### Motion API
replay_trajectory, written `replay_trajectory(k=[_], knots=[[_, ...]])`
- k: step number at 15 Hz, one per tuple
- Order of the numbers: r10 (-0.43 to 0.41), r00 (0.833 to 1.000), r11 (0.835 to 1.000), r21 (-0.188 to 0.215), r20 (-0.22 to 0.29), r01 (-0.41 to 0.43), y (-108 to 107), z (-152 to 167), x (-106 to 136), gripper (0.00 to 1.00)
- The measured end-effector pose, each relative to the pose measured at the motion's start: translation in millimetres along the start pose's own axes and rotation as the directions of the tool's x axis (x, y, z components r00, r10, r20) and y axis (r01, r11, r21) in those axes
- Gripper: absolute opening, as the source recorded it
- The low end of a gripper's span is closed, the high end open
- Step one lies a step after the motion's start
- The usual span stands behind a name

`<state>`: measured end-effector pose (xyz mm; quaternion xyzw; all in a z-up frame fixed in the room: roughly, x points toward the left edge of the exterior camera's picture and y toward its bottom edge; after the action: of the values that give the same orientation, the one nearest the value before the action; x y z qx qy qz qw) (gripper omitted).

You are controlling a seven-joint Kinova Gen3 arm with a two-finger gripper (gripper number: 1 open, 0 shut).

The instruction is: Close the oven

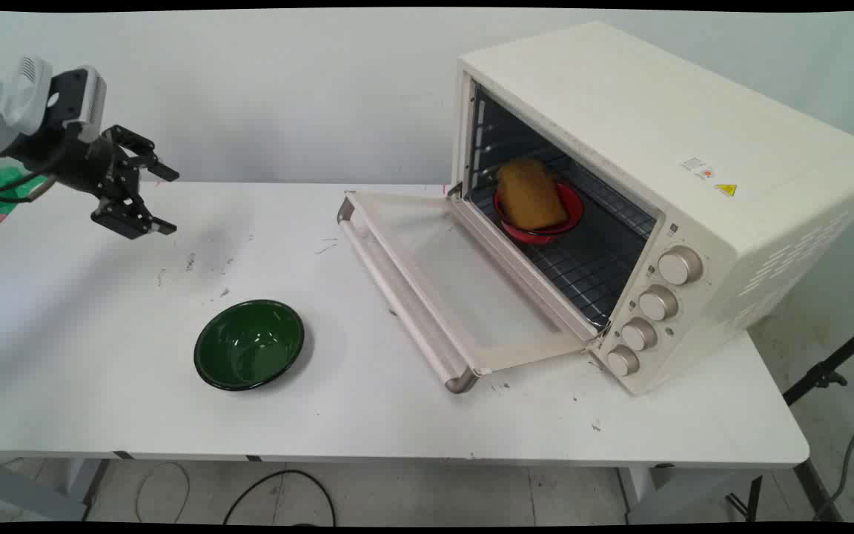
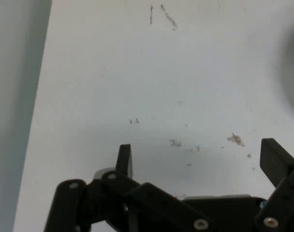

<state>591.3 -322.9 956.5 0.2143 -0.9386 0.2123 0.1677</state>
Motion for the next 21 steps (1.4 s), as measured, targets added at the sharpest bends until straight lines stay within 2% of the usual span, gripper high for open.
replay_trajectory(k=[7,13,16,21], knots=[[-0.03,0.999,0.999,-0.01,-0.01,0.03,8,5,10,1.0],[-0.111,0.994,0.993,-0.035,-0.025,0.11,24,19,35,1.0],[-0.174,0.984,0.984,-0.049,-0.037,0.172,36,33,52,1.0],[-0.278,0.959,0.959,-0.07,-0.05,0.274,58,65,77,1.0]])
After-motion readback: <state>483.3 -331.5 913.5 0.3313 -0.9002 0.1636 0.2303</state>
